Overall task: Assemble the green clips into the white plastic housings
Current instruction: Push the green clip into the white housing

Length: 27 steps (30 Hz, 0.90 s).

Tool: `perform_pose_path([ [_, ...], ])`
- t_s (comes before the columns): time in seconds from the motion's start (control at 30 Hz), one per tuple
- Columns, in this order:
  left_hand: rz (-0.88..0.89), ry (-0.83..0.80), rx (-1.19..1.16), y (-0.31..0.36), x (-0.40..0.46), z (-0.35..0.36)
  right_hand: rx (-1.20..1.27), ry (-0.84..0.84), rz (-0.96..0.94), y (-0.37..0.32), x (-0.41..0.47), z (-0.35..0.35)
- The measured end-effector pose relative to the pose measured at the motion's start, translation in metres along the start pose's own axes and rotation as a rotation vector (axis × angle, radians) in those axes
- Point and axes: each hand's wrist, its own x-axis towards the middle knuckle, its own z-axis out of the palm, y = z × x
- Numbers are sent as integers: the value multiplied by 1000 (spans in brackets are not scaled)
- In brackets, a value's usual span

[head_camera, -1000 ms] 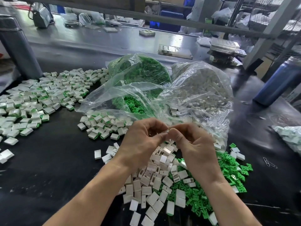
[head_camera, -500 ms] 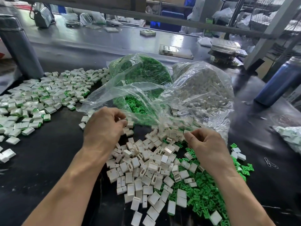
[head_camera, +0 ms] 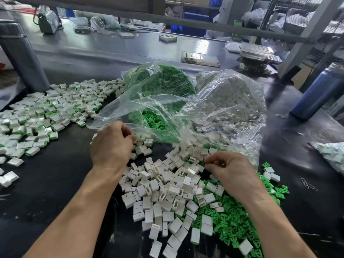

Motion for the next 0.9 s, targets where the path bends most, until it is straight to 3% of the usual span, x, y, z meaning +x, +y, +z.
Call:
perform_pose_path([
  [0.17, 11, -62, 22, 2, -3, -1, -48, -48, 6, -3, -2, -2],
  [0.3, 172, -72, -20, 11, -16, 0, -83, -27, -10, -3, -3, -2],
  [0.47, 355, -423, -94, 23, -33, 12, -154, -21, -5, -7, -3, 2],
  [0.6, 414, -574, -34, 29, -40, 21, -180, 7, 3, -8, -3, 3],
  [0.9, 429, -558, 69, 31, -36, 26, -235, 20, 12, -11, -3, 6],
])
